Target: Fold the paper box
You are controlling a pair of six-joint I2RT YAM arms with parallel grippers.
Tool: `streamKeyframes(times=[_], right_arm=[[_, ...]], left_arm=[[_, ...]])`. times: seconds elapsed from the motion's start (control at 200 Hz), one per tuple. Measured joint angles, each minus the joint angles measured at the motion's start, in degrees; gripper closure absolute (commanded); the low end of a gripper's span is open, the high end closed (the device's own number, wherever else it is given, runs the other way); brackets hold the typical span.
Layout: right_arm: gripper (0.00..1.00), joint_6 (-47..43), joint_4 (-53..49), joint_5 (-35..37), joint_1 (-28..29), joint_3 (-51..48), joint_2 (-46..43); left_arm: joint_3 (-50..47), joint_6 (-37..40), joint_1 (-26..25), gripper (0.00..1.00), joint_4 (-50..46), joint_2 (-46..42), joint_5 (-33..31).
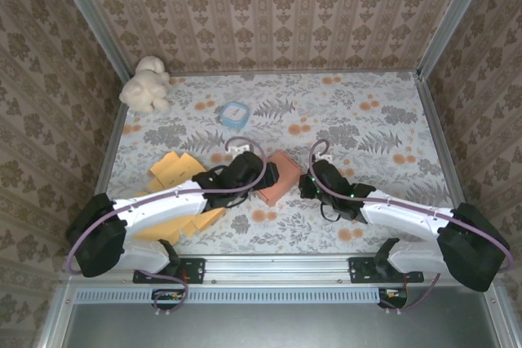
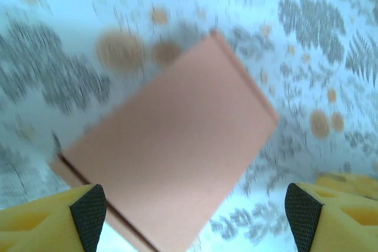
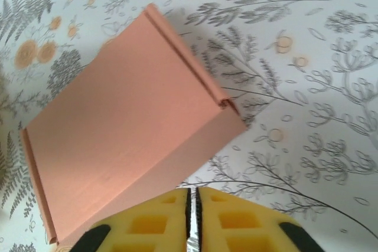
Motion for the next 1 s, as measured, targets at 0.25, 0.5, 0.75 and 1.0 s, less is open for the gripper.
streamKeyframes(times=[0.25, 0.5, 0.75, 1.0], right_arm=[[1.00, 2.4, 1.8, -8.0, -5.9, -1.5, 2.9], [1.00, 5.1, 9.5, -14.6, -10.0, -2.4, 12.7], [1.00, 7.5, 17.7, -19.5, -12.7, -2.4, 18.9], [1.00, 10.5, 23.5, -23.2, -14.3, -2.4, 22.4]], left_arm=[[0.7, 17.4, 14.4, 0.21, 11.1, 6.8, 12.3], [4.3, 25.0, 15.0, 0.22, 17.0, 18.4, 21.2], [5.8, 26.0, 15.0, 0.26, 21.4, 24.7, 24.9], [6.5, 26.4, 12.5, 0.33, 25.3, 28.7, 27.2]])
